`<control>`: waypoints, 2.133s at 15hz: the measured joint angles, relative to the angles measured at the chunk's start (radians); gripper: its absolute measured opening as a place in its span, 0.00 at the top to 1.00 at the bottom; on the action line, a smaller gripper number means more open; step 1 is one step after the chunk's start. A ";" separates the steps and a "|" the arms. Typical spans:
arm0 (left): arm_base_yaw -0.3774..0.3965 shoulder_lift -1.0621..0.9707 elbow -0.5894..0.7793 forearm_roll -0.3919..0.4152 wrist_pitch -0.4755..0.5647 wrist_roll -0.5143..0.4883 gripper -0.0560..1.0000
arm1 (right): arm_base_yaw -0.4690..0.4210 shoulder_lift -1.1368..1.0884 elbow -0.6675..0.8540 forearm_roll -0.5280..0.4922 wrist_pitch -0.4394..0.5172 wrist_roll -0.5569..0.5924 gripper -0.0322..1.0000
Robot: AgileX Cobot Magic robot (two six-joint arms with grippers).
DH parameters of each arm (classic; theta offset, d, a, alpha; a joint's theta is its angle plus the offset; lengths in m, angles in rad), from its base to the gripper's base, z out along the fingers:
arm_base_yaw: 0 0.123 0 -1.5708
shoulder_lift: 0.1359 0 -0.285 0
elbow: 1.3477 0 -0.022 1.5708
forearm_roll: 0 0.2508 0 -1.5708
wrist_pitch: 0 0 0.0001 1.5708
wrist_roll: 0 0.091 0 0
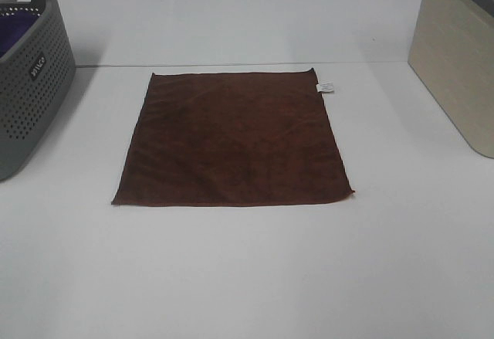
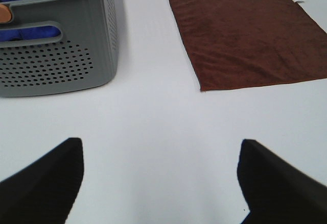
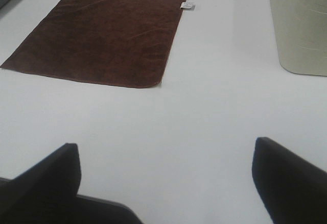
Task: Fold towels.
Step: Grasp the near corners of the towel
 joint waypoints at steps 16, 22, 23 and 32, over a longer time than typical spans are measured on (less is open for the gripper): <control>0.000 0.000 0.000 0.000 0.000 0.000 0.21 | 0.000 0.000 0.000 0.000 0.000 0.000 0.14; 0.000 0.000 0.000 0.000 0.000 0.000 0.21 | 0.000 0.000 0.000 0.000 0.000 0.000 0.14; 0.000 0.000 0.000 0.000 0.000 0.000 0.21 | 0.000 0.000 0.000 0.000 0.000 0.000 0.14; 0.000 0.000 0.000 0.000 0.000 0.000 0.21 | 0.000 0.000 0.000 0.000 0.000 0.000 0.14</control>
